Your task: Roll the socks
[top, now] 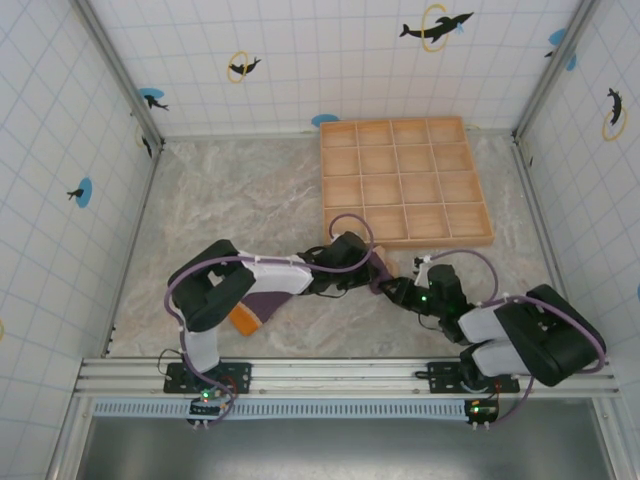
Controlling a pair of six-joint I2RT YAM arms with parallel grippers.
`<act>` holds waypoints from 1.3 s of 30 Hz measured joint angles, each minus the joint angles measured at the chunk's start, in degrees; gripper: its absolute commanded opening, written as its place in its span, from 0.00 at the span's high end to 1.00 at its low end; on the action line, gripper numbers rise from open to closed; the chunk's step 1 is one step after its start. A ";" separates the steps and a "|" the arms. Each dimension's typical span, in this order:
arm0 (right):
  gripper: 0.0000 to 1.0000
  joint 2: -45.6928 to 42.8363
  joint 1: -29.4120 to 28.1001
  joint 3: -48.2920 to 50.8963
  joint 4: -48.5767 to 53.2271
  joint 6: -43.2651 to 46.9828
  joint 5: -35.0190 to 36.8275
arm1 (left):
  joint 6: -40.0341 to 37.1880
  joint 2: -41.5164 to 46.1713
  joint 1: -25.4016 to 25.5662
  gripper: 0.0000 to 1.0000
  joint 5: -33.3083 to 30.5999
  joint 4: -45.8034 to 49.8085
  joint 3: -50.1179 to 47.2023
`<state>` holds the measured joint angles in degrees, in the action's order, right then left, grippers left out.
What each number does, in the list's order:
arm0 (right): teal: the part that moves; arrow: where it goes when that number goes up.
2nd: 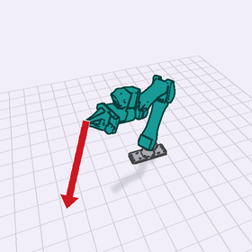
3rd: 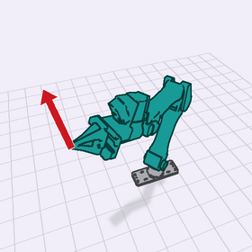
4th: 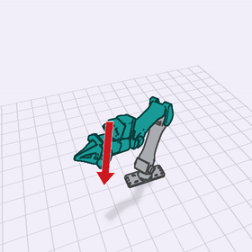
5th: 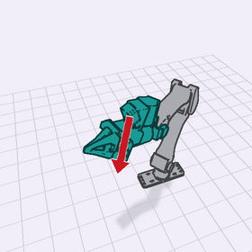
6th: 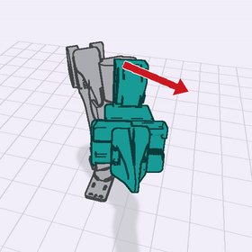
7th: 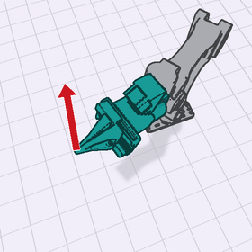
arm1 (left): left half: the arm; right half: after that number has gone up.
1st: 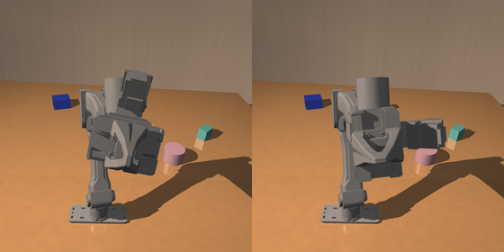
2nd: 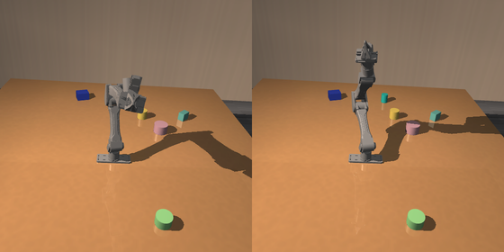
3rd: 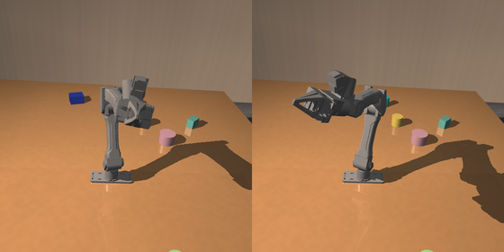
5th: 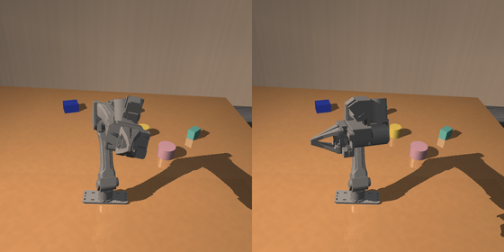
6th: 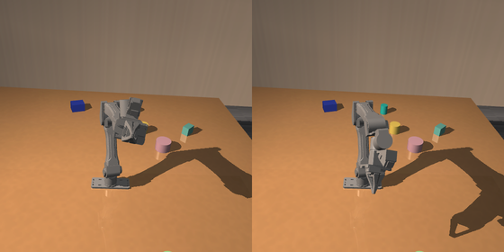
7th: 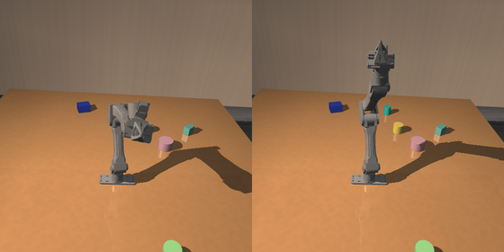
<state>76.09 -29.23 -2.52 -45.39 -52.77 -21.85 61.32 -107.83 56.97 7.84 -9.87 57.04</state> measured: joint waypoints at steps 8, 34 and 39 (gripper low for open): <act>0.30 -16.98 -2.34 -2.80 22.01 10.36 5.31 | -1.11 -0.28 -0.90 0.94 -0.98 9.25 4.74; 0.29 -13.81 -40.11 -4.50 16.87 57.05 54.51 | -1.38 -0.13 -1.16 0.95 2.75 25.83 10.95; 0.32 -8.00 -40.30 -4.50 11.52 60.26 56.72 | -1.40 -0.13 -1.16 0.95 3.15 26.05 10.95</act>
<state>68.10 -69.54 -7.03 -33.87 7.49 34.87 59.92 -107.96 55.81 10.98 16.19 67.99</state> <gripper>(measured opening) 0.686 0.156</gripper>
